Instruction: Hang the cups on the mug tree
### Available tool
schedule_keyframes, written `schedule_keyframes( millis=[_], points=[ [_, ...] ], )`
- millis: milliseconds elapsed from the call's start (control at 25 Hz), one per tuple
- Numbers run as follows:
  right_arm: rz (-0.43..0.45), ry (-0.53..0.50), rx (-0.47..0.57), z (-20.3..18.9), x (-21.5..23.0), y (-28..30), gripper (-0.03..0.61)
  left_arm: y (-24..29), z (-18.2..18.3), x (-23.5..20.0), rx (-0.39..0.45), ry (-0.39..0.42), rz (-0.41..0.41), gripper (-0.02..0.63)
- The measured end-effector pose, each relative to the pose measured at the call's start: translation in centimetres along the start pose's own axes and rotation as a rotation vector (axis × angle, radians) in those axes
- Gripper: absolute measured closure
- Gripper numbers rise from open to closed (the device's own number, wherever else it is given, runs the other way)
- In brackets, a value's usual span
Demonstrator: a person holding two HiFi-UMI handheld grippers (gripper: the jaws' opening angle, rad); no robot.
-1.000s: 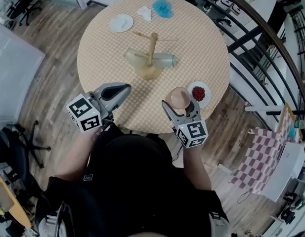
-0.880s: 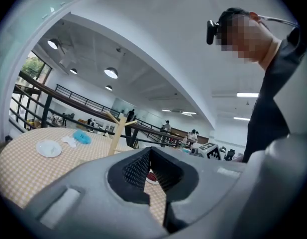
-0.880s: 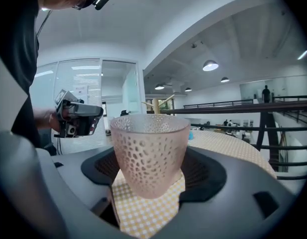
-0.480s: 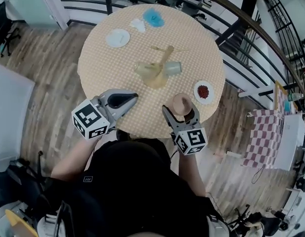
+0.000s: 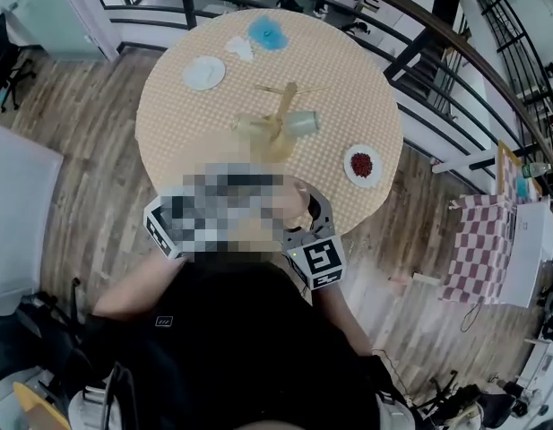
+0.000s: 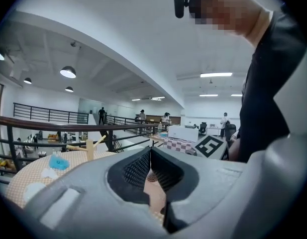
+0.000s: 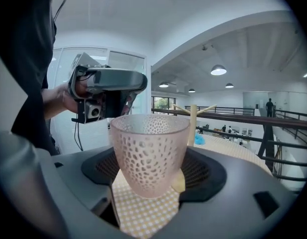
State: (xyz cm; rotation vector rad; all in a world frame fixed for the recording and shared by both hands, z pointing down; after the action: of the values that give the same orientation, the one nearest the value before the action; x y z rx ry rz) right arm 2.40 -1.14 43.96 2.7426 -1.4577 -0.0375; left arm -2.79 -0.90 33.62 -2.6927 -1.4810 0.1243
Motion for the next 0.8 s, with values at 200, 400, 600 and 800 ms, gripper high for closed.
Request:
schedule_keyframes(
  millis=[200, 400, 600, 800],
  points=[
    [0.007, -0.031, -0.032, -0.5, 0.5, 0.9, 0.207, 0.6, 0.4, -1.1, -0.007, 0.011, -0.017, 0.607],
    [-0.159, -0.006, -0.085, -0.9, 2.3, 1.5, 0.207, -2.0, 0.3, -5.2, 0.006, -0.025, -0.026, 0.607],
    [-0.345, 0.027, -0.163, -2.2, 4.7, 3.8, 0.207, -5.3, -0.2, -10.4, 0.005, -0.061, -0.102, 0.607],
    [-0.521, 0.146, -0.186, -4.0, 5.5, 6.7, 0.207, -9.4, -0.5, -16.2, -0.027, -0.083, -0.188, 0.607]
  ],
)
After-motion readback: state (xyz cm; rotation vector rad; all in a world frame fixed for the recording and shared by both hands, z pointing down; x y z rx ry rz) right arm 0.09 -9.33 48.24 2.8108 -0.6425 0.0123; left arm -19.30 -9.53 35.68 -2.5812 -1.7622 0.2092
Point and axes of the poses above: the fingertips, and each gripper's own axes: y forward along the fingers, x to its right, z out of its top, the point moved 3 cm from there along -y, backward along the fingers, and after that the axes turned 15 degrees about x, right-handed, at the moved point
